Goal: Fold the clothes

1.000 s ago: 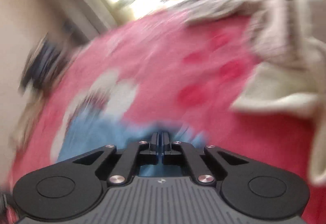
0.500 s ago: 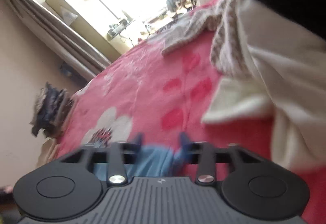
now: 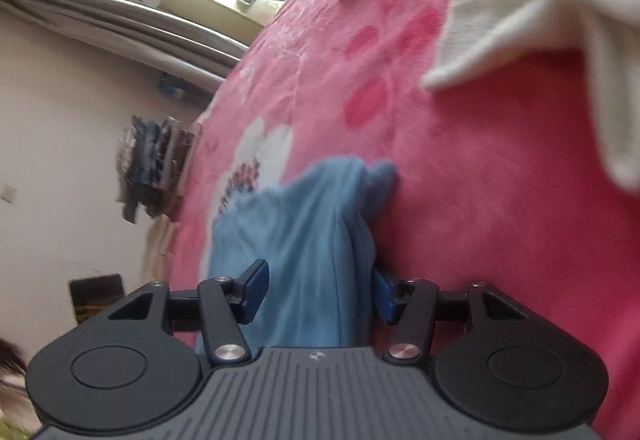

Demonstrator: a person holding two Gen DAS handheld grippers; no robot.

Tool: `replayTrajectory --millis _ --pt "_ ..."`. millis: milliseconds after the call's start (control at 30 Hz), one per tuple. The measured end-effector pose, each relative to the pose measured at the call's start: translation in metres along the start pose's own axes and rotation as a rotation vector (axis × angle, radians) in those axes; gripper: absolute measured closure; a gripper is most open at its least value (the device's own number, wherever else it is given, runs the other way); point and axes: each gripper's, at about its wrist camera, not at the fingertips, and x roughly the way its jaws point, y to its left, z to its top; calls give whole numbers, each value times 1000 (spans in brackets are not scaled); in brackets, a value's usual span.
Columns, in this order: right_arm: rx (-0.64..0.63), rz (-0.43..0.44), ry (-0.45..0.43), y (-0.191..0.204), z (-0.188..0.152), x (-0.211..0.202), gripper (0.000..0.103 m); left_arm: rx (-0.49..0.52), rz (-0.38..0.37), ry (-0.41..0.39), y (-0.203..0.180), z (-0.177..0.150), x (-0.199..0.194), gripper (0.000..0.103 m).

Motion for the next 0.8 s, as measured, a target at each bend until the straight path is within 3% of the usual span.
replayTrajectory --millis 100,233,300,367,467,800 --pt "-6 55 5 -1 15 18 52 -25 -26 -4 4 10 10 68" --pt "4 97 -3 -6 21 33 76 -72 -44 -25 9 20 19 73" --pt "4 92 -13 -5 21 36 80 -104 -48 -39 12 24 21 78" --pt "-22 80 -33 3 18 33 82 -100 -24 -52 11 25 23 91" --pt "-77 57 -71 19 13 25 84 -49 12 -83 1 23 22 95" --pt "-325 9 -198 121 -11 -23 86 91 19 -287 -48 7 -42 96"
